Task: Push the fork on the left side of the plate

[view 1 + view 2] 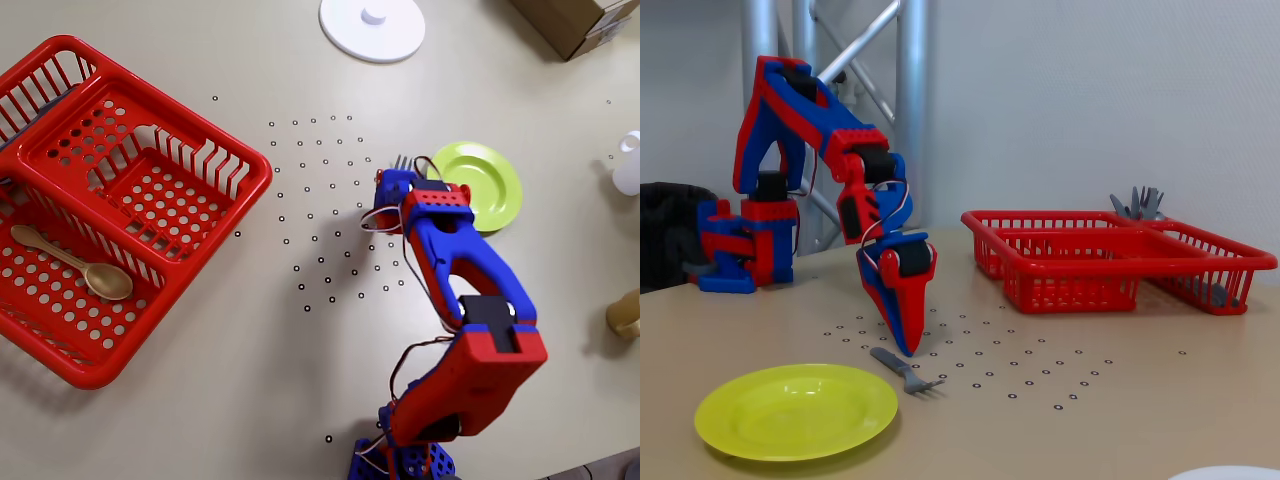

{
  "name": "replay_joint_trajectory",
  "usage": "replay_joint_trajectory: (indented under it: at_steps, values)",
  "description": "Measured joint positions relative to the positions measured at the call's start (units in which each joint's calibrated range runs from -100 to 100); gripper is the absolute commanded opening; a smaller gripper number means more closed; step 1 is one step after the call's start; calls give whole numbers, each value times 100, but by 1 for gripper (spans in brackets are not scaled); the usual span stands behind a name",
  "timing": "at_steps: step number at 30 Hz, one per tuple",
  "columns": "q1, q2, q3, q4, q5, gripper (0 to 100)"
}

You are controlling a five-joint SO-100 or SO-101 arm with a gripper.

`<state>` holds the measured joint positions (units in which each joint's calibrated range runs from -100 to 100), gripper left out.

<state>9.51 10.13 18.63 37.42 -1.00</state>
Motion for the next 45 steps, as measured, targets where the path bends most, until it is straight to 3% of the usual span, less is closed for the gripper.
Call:
replay_joint_trajectory:
  at_steps: [45]
  values:
    - [929,98,-54,-56,449,0]
